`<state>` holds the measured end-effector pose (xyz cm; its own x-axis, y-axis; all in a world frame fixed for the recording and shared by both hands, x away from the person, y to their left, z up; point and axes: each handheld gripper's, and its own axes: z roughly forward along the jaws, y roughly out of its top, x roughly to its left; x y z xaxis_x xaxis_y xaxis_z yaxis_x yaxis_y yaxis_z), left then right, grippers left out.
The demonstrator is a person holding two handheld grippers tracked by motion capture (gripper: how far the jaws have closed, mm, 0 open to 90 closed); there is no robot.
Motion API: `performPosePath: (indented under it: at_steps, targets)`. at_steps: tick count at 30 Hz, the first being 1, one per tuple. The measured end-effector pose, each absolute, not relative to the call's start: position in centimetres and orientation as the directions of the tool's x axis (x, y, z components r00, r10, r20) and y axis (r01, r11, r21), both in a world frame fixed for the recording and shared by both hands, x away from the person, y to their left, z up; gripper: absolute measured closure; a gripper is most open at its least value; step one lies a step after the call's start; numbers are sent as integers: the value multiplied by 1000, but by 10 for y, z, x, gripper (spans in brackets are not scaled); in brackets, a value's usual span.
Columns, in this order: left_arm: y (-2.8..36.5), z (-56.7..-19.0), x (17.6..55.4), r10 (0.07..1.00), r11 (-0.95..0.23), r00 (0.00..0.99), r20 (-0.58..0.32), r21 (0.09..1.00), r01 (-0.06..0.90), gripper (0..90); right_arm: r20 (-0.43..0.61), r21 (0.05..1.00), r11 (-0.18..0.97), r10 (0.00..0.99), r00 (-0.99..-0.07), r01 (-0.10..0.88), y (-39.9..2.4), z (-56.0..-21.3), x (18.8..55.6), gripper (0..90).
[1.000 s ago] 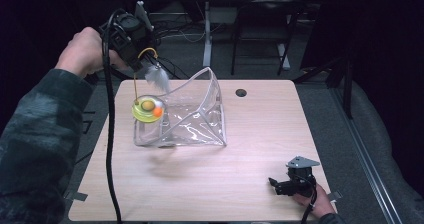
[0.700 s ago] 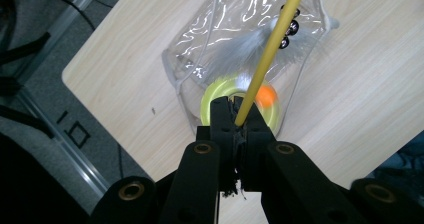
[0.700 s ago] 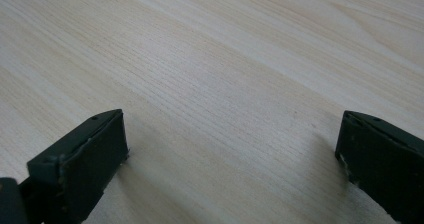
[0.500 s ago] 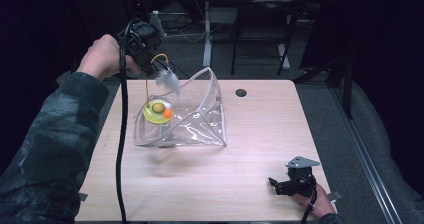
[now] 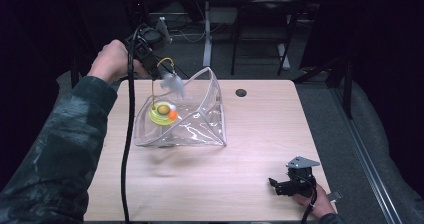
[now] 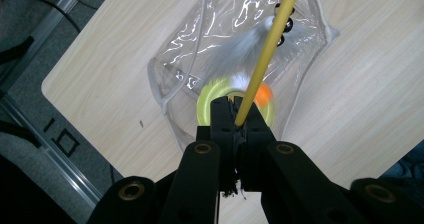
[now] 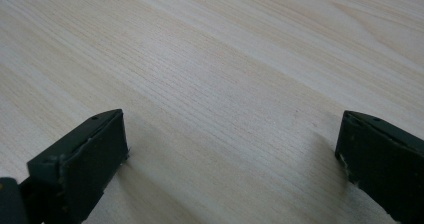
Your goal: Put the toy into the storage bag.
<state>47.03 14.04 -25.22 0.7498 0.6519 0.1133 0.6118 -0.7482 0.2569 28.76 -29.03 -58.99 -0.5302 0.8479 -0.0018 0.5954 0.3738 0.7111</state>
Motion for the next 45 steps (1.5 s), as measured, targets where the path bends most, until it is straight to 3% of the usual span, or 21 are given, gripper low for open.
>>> performPosePath:
  at_steps: [45]
  targets:
    - [122,-306,482,634,-753,773,37,257,606,880,0,709,376,847,-532,597,-290,-590,287,0]
